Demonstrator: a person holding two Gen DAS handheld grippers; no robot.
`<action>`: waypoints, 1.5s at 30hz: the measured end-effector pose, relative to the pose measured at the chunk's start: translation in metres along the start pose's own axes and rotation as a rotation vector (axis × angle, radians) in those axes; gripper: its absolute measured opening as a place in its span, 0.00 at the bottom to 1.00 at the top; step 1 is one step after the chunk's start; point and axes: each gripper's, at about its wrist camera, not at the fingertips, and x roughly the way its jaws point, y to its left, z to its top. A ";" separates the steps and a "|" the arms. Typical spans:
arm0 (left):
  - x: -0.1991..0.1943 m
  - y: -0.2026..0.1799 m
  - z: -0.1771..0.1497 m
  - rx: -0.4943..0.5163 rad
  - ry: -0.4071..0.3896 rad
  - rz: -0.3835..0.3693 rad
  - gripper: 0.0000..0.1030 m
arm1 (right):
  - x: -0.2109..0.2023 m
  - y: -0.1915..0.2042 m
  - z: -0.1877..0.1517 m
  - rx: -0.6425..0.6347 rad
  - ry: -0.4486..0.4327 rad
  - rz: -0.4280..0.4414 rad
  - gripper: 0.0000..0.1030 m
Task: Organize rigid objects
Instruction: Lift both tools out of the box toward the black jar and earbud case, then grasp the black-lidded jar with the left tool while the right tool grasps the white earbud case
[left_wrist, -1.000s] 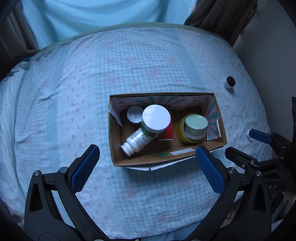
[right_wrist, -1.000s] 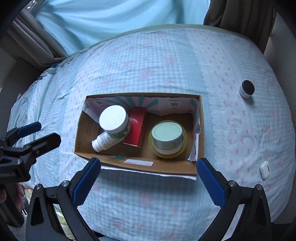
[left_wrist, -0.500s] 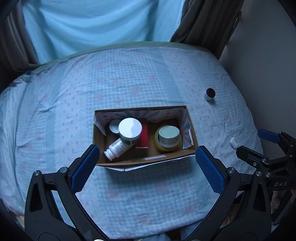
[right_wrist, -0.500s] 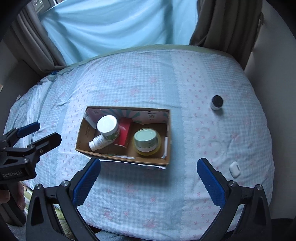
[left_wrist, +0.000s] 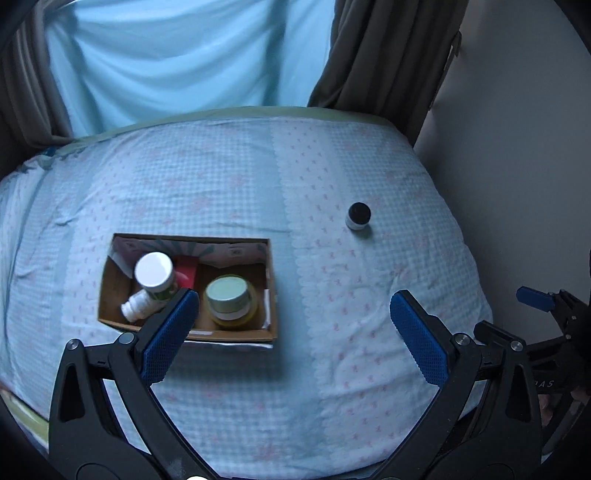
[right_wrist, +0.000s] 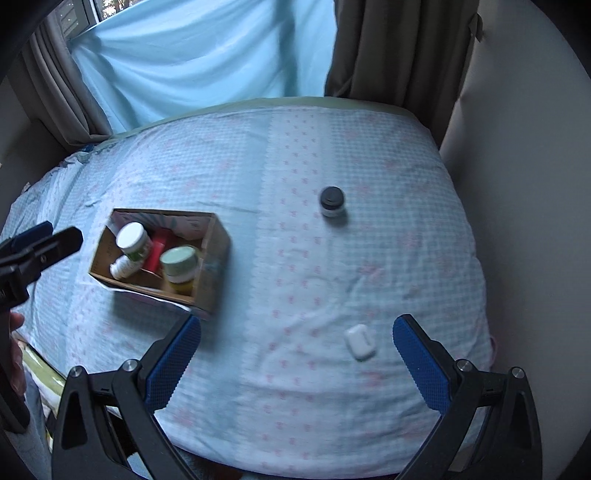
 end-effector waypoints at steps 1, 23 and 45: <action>0.007 -0.013 0.000 -0.007 0.006 -0.025 1.00 | 0.002 -0.015 -0.003 0.008 0.008 -0.002 1.00; 0.248 -0.097 0.037 0.145 0.102 -0.027 1.00 | 0.134 -0.115 -0.055 0.056 0.120 0.005 1.00; 0.429 -0.135 0.066 0.349 0.118 -0.105 0.73 | 0.262 -0.094 -0.103 -0.133 0.193 0.006 0.61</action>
